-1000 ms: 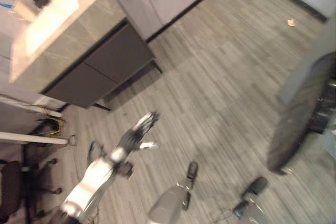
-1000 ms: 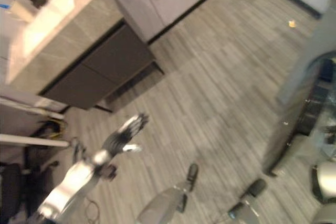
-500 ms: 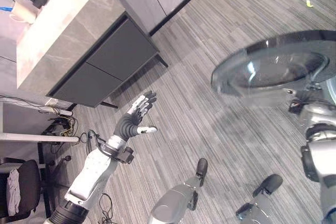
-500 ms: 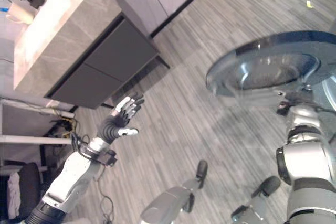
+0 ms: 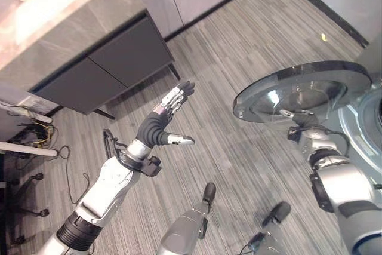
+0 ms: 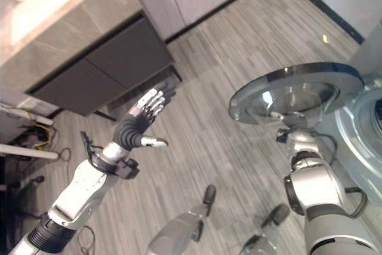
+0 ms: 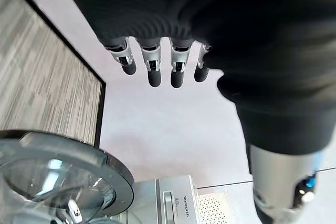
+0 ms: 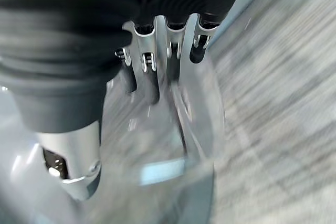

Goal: Grab the laundry basket,head to the washer,open it,put in the laundry and shut it.

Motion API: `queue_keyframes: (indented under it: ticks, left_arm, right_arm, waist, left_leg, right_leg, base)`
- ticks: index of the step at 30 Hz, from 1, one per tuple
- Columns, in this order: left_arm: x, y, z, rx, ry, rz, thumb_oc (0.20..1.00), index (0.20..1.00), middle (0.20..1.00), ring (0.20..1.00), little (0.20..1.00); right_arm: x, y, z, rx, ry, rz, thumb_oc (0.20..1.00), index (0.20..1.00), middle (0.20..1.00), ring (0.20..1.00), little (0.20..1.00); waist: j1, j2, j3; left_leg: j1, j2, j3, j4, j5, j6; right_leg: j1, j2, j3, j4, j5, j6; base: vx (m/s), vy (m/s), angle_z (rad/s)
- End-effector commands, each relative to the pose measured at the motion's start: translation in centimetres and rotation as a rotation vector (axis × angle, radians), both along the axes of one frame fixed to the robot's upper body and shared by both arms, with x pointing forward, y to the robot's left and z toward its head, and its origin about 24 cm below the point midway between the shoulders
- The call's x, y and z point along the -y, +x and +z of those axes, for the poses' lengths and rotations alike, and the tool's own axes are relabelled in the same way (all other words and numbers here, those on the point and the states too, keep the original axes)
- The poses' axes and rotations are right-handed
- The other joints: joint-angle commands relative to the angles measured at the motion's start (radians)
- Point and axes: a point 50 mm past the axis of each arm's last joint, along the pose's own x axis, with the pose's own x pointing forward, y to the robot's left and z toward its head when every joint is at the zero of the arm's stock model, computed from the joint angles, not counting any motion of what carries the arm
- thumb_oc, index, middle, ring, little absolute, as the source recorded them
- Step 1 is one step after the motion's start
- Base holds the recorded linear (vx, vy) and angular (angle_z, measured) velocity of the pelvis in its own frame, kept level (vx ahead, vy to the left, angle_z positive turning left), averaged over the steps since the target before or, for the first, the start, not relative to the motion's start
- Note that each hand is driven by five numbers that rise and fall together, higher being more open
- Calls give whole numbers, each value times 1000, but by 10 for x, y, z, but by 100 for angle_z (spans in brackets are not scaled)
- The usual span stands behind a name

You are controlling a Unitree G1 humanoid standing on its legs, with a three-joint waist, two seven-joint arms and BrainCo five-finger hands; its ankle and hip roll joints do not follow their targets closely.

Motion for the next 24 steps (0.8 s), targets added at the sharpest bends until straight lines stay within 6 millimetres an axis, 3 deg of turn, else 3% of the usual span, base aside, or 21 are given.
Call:
queue_keyframes:
  ticks: [1,2,3,7,11,16,18,24]
  left_arm:
    - [2,-11,19,114,-62,-15,1000,1000,1000,1000,1000]
    - [-3,-13,17,105,-60,9,1000,1000,1000,1000,1000]
    - [-3,-13,18,107,-62,8,1000,1000,1000,1000,1000]
    - [-15,-14,17,116,-88,79,1000,1000,1000,1000,1000]
    - [-19,-12,18,127,-102,108,1000,1000,1000,1000,1000]
    - [-16,-12,13,110,-68,83,1000,1000,1000,1000,1000]
    - [-11,-12,8,79,-44,46,1000,1000,1000,1000,1000]
    - [0,-14,1,23,-32,-30,1000,1000,1000,1000,1000]
  right_arm:
    - [19,17,79,246,-100,-19,1000,1000,1000,1000,1000]
    - [36,11,101,296,-117,-78,1000,1000,1000,1000,1000]
    - [36,11,102,298,-118,-79,1000,1000,1000,1000,1000]
    - [70,-8,159,436,-150,-192,1000,1000,1000,1000,1000]
    - [76,-13,183,513,-146,-216,1000,1000,1000,1000,1000]
    - [59,1,178,481,-153,-150,1000,1000,1000,1000,1000]
    - [44,11,162,428,-145,-108,1000,1000,1000,1000,1000]
    - [29,20,134,362,-122,-67,1000,1000,1000,1000,1000]
  waist:
    - [55,49,36]
    - [71,63,37]
    - [73,63,36]
    - [124,91,33]
    - [137,99,30]
    - [131,91,24]
    - [123,80,20]
    - [110,61,15]
  left_leg:
    - [-23,13,-14,-9,-48,-28]
    - [-30,4,-16,-30,-32,-26]
    - [-31,4,-15,-33,-29,-26]
    - [-101,-14,-20,-67,8,-33]
    - [-173,-10,-27,-67,29,-51]
    - [-205,-2,-34,-67,38,-60]
    - [-194,7,-30,-67,34,-61]
    - [-144,20,-27,-67,17,-61]
  right_leg:
    - [31,-48,48,5,-131,82]
    - [10,-54,53,5,-126,90]
    - [7,-55,54,5,-125,90]
    - [-86,-68,50,3,-112,109]
    - [-147,-56,51,2,-113,111]
    - [-164,-37,48,2,-118,100]
    - [-142,-31,43,2,-123,96]
    - [-76,-26,28,2,-134,90]
  base:
    - [-37,66,0]
    - [-37,67,-2]
    - [-49,60,-4]
    - [-85,19,-2]
    - [-54,-75,11]
    - [-15,-74,13]
    - [12,-73,8]
    - [26,-36,10]
